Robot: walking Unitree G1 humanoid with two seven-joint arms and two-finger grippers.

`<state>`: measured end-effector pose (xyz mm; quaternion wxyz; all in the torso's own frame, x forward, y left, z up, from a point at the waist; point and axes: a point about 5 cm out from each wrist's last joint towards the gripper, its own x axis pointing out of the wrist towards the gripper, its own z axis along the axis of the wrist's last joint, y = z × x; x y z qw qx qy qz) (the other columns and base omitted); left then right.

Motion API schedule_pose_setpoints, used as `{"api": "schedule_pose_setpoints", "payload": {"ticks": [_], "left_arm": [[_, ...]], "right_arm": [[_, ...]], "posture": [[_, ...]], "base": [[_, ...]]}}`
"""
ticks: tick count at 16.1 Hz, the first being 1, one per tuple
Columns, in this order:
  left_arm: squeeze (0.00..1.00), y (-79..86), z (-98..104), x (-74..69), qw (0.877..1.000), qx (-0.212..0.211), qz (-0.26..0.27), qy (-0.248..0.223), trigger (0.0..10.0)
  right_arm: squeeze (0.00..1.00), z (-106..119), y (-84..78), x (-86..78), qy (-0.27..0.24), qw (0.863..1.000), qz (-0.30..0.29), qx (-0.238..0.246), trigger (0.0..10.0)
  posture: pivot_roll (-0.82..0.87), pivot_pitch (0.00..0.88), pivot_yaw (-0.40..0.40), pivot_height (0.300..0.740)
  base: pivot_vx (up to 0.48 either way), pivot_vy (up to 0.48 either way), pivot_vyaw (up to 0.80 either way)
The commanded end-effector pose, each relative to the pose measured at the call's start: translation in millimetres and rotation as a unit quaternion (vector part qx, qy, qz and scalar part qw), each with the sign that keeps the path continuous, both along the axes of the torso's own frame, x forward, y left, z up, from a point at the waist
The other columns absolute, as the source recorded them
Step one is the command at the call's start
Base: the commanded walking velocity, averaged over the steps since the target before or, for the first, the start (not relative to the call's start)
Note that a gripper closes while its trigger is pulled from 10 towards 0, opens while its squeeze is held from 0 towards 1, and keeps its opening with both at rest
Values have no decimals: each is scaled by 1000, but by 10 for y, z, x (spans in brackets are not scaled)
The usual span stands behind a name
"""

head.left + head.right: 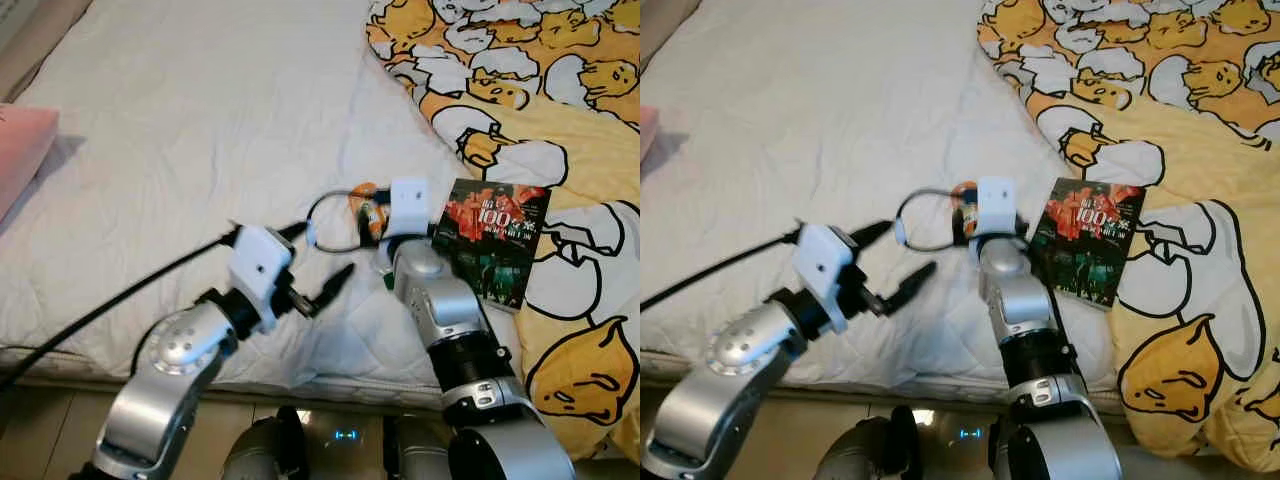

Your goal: Clean up the room

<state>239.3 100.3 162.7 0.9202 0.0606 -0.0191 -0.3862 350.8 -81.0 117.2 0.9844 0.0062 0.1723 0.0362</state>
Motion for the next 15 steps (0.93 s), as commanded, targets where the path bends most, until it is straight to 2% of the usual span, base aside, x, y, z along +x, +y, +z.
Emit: {"api": "schedule_pose_setpoints", "payload": {"ticks": [1, 10, 11, 12, 15], "left_arm": [[0, -27, -9, -66, 1000, 6, -18, 5, 10000], [0, -42, -21, -47, 1000, 5, -11, 7, 10000], [0, -46, -22, -43, 1000, 5, -11, 7, 10000], [0, -54, -26, -38, 1000, 5, -11, 7, 10000], [0, -65, -43, -25, 1000, 9, -11, 8, 10000]], "right_arm": [[0, -107, 10, -42, 32, 999, 3, 12, 10000], [0, -310, -66, -25, 99, 995, -5, 26, 10000], [0, -325, -86, -19, 102, 994, -11, 29, 4627], [0, -344, -110, -12, 106, 994, -16, 32, 0], [0, -375, -128, -6, 115, 993, -15, 35, 0]], "posture": [[-86, 247, 93, 731], [-84, 242, 86, 731], [-86, 239, 83, 731], [-86, 239, 83, 731], [-91, 234, 83, 731]], "base": [[0, 0, 0], [0, 0, 0], [0, 0, 0], [0, 0, 0], [0, 0, 0]]}}
